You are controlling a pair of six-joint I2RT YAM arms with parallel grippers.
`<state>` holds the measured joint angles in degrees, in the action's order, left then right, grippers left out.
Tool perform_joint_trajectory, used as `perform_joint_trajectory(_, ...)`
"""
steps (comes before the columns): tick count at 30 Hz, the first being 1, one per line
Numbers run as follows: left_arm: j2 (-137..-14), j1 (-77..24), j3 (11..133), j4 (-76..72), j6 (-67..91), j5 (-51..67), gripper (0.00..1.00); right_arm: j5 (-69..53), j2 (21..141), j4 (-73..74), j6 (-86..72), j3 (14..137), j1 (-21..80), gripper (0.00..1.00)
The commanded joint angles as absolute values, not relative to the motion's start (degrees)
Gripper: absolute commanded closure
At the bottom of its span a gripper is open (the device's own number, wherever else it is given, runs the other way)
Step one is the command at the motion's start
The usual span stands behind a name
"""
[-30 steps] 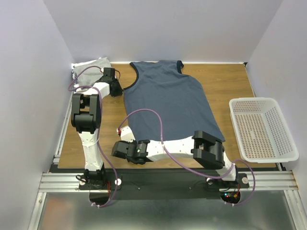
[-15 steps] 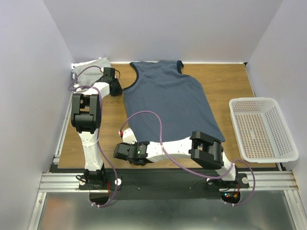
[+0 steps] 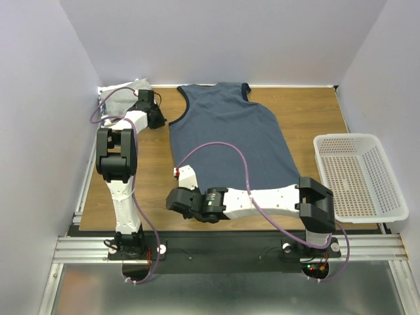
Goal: Fold and stack the tank tops
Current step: Flatten the tank top out
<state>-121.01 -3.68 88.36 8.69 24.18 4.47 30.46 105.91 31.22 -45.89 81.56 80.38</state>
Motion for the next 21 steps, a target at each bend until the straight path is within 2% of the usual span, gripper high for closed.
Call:
perform_joint_trajectory(1,-120.6,-3.2,91.6,8.4,23.2,4.7,1.0,28.8,103.1,28.7,-46.8,81.5,81.0,1.0)
perform_joint_trajectory(5,-120.4,-3.0,91.7,8.4,23.2,5.5,1.0,26.9,103.0,27.2,-46.6,81.2,81.0,0.99)
perform_joint_trajectory(8,-119.8,-3.0,90.7,8.5,23.8,5.8,1.0,27.3,104.1,27.3,-46.7,80.9,80.9,0.91)
perform_joint_trajectory(11,-118.4,-3.0,88.3,8.2,24.8,5.4,0.85,28.2,104.7,27.4,-47.8,79.5,80.7,0.82)
perform_joint_trajectory(12,-117.5,-3.1,87.7,7.9,24.9,5.4,0.76,28.9,104.5,27.4,-48.5,77.9,80.5,0.8)
perform_joint_trajectory(15,-116.3,-3.1,85.4,6.9,25.6,6.0,0.64,29.8,103.5,27.4,-49.1,74.1,79.5,0.72)
perform_joint_trajectory(17,-115.8,-3.1,84.2,6.4,25.8,6.4,0.61,30.4,103.2,27.4,-49.2,73.1,79.1,0.67)
perform_joint_trajectory(21,-114.7,-3.1,82.2,5.9,26.0,6.6,0.6,30.7,102.7,27.4,-48.2,73.6,78.9,0.66)
